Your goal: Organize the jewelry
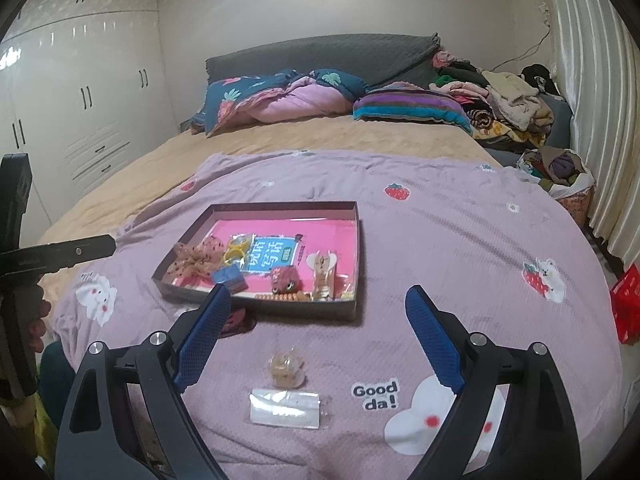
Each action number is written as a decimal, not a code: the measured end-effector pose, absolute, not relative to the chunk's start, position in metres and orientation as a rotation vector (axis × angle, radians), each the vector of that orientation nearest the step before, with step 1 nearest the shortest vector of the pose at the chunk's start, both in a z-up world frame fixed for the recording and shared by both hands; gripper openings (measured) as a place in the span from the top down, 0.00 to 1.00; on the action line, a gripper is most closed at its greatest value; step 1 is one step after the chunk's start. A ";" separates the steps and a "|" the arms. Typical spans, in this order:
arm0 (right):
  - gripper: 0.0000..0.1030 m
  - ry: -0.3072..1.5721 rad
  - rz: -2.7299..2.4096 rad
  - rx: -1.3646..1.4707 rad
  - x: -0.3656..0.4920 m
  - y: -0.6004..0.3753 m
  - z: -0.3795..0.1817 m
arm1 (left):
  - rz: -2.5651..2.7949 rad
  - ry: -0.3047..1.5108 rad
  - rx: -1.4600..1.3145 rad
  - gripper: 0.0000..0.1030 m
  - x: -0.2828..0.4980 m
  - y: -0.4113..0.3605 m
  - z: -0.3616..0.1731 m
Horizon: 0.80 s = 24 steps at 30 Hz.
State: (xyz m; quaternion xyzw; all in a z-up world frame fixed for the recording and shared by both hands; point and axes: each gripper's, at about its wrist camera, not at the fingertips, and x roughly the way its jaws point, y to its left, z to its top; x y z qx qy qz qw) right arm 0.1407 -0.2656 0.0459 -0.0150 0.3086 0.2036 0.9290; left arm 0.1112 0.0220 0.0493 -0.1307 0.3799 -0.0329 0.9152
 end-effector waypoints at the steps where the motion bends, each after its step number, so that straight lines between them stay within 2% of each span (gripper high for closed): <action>1: 0.14 0.634 0.419 -0.034 0.139 -0.265 0.045 | -0.066 0.784 -0.267 0.09 0.109 0.022 0.048; 24: 0.12 0.703 0.472 -0.094 0.101 -0.248 0.015 | -0.050 0.822 -0.237 0.09 0.082 0.016 0.025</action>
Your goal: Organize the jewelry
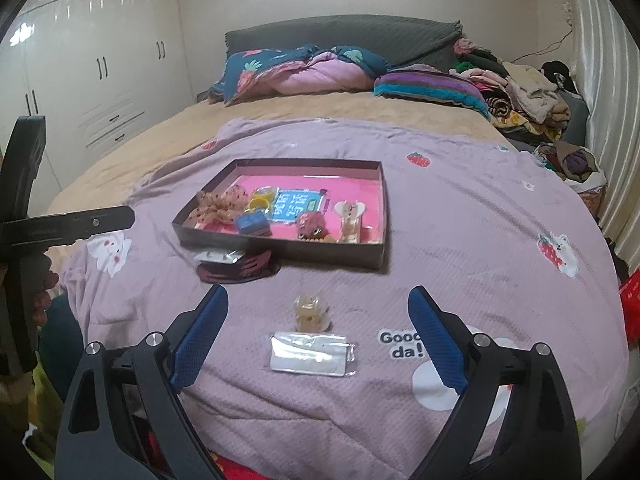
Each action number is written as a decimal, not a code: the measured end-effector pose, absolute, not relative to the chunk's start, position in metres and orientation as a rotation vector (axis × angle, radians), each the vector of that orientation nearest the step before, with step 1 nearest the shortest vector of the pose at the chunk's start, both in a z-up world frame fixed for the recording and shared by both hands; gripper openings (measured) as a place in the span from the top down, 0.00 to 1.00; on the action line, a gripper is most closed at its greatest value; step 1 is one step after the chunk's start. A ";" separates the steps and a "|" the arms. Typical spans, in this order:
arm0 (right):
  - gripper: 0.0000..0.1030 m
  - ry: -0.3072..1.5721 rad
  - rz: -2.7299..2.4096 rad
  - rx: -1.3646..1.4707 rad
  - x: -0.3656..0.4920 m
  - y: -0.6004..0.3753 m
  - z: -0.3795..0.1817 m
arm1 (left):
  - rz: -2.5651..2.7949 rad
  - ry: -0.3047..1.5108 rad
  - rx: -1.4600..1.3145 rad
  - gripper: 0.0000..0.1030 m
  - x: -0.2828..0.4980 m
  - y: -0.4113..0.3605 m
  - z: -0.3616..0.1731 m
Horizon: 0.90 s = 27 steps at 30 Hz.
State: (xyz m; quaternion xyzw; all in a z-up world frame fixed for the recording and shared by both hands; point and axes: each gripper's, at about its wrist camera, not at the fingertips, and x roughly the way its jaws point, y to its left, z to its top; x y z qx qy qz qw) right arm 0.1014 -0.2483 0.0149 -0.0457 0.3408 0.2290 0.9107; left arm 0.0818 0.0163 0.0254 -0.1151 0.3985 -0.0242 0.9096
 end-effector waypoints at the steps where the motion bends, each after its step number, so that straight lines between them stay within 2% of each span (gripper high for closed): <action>1: 0.12 0.707 0.474 -0.095 0.101 -0.247 0.014 | -0.051 0.824 -0.235 0.09 0.081 0.015 0.025; 13: 0.10 0.748 0.484 -0.107 0.092 -0.238 -0.002 | -0.082 0.864 -0.210 0.09 0.070 0.000 0.005; 27: 0.10 0.857 0.432 -0.104 0.106 -0.230 -0.046 | -0.051 0.919 -0.206 0.09 0.086 0.001 -0.025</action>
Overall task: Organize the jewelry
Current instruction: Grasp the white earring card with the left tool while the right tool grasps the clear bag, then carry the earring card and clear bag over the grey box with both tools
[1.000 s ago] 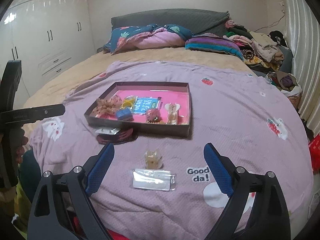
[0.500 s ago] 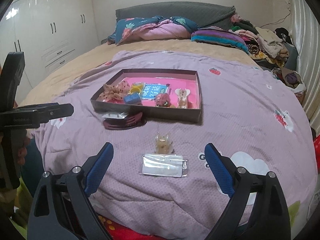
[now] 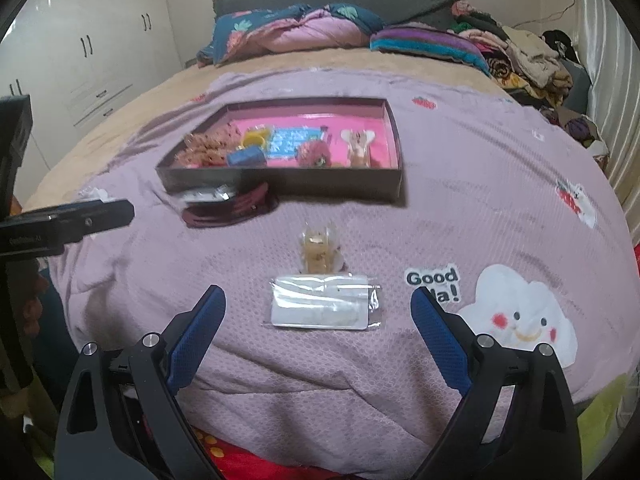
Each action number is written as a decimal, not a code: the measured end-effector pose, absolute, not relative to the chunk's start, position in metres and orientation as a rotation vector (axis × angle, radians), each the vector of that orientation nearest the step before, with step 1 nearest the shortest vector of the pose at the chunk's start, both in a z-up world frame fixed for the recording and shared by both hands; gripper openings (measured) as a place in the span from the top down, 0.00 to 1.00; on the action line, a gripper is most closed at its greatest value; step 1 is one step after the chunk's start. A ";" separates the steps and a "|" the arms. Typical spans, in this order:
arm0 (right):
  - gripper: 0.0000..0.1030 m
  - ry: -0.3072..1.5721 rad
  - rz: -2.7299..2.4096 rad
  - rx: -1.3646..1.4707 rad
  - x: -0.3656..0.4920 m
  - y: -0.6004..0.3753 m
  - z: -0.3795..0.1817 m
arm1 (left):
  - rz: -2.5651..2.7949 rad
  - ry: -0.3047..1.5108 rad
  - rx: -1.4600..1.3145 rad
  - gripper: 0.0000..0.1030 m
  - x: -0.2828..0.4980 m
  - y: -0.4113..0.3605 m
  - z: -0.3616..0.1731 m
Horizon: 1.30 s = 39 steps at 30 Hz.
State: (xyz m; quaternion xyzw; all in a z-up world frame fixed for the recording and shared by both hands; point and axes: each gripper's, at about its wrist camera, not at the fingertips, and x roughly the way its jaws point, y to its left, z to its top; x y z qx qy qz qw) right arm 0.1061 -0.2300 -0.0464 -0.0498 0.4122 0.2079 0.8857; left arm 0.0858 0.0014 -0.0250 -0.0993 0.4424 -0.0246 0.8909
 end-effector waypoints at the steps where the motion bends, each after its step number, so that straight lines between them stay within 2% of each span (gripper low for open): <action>1: 0.10 0.867 0.428 -0.102 0.108 -0.230 -0.050 | -0.049 0.918 -0.210 0.09 0.089 0.002 -0.027; 30: 0.10 0.968 0.401 -0.146 0.143 -0.205 -0.101 | 0.008 1.011 -0.269 0.09 0.172 0.001 -0.085; 33: 0.14 0.967 0.402 -0.147 0.144 -0.204 -0.103 | -0.007 1.008 -0.271 0.17 0.174 0.000 -0.084; 35: 0.14 0.964 0.404 -0.151 0.142 -0.203 -0.103 | -0.022 1.005 -0.267 0.31 0.174 -0.003 -0.083; 39: 0.15 0.960 0.428 -0.142 0.140 -0.203 -0.102 | -0.040 1.012 -0.240 0.34 0.172 -0.007 -0.082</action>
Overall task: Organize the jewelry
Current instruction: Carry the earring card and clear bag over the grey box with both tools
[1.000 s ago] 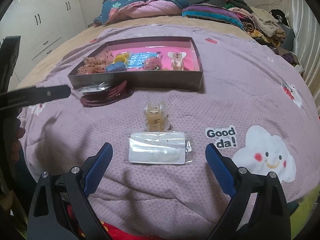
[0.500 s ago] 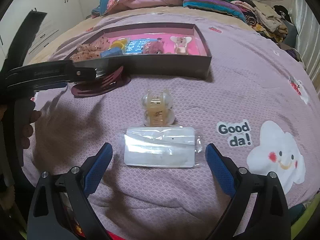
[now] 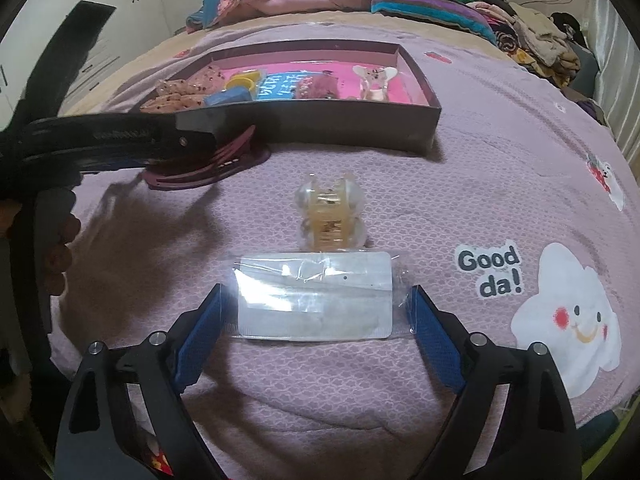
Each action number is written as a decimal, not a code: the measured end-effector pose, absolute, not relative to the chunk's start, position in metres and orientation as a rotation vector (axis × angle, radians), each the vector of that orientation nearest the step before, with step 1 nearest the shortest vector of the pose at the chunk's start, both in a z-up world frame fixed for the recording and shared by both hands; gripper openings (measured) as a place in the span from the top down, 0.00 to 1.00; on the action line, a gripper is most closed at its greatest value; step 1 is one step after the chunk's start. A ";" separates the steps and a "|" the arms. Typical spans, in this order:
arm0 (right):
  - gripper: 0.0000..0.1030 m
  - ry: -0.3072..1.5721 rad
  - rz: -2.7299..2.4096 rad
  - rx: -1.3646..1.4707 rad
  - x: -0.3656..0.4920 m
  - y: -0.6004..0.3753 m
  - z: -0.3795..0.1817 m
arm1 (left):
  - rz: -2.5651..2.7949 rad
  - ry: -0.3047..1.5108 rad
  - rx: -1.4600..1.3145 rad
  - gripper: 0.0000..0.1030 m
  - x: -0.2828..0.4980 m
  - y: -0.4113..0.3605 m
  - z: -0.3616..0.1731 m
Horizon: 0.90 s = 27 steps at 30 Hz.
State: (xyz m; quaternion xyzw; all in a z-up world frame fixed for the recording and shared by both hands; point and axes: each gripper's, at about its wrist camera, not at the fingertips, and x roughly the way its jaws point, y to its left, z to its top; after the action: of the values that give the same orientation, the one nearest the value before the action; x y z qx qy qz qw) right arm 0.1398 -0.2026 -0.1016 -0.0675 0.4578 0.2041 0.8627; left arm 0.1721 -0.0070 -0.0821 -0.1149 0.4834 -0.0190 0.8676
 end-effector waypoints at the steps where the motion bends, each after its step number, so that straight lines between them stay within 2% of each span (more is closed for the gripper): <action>1: 0.15 0.960 0.439 -0.138 0.139 -0.202 -0.101 | -0.044 1.014 -0.244 0.34 0.172 -0.007 -0.082; 27: 0.15 0.832 0.569 -0.134 0.121 -0.182 -0.041 | -0.014 0.898 -0.285 0.35 0.125 0.042 -0.020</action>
State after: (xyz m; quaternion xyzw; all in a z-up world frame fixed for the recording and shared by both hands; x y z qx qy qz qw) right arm 0.1208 -0.1824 -0.0406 -0.0643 0.3983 0.2726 0.8735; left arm 0.1249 0.0424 -0.0202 -0.1371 0.4327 -0.0069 0.8910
